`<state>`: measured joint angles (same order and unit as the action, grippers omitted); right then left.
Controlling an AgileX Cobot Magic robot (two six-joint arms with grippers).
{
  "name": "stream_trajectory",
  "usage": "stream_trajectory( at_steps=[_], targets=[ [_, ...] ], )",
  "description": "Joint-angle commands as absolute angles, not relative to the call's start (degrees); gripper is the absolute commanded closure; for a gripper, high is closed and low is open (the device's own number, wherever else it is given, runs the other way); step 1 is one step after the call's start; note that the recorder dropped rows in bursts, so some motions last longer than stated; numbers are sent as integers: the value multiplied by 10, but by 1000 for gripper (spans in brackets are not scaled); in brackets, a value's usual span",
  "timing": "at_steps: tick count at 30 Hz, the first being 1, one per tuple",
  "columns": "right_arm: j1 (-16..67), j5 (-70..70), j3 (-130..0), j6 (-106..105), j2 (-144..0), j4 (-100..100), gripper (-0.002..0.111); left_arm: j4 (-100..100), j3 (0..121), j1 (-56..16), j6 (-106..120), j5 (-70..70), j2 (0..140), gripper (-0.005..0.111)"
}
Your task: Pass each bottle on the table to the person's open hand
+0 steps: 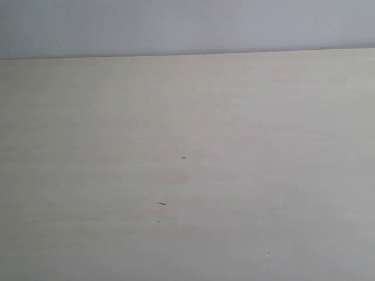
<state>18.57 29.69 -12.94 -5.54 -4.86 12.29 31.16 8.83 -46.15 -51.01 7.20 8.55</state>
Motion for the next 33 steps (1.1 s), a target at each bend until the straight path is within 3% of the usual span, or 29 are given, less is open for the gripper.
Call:
stream_trajectory(
  at_steps=[1,15,28,33],
  targets=[
    [186,292,-128,-57,-46,120,108,307,86,-462,-514,76,82,107],
    [186,292,-128,-57,-46,120,108,321,85,-452,-512,87,64,107],
    [186,291,-128,-57,-46,120,108,307,65,-191,-545,157,0,107],
    [186,291,-128,-57,-46,120,108,309,35,-135,-544,154,0,107]
  ],
)
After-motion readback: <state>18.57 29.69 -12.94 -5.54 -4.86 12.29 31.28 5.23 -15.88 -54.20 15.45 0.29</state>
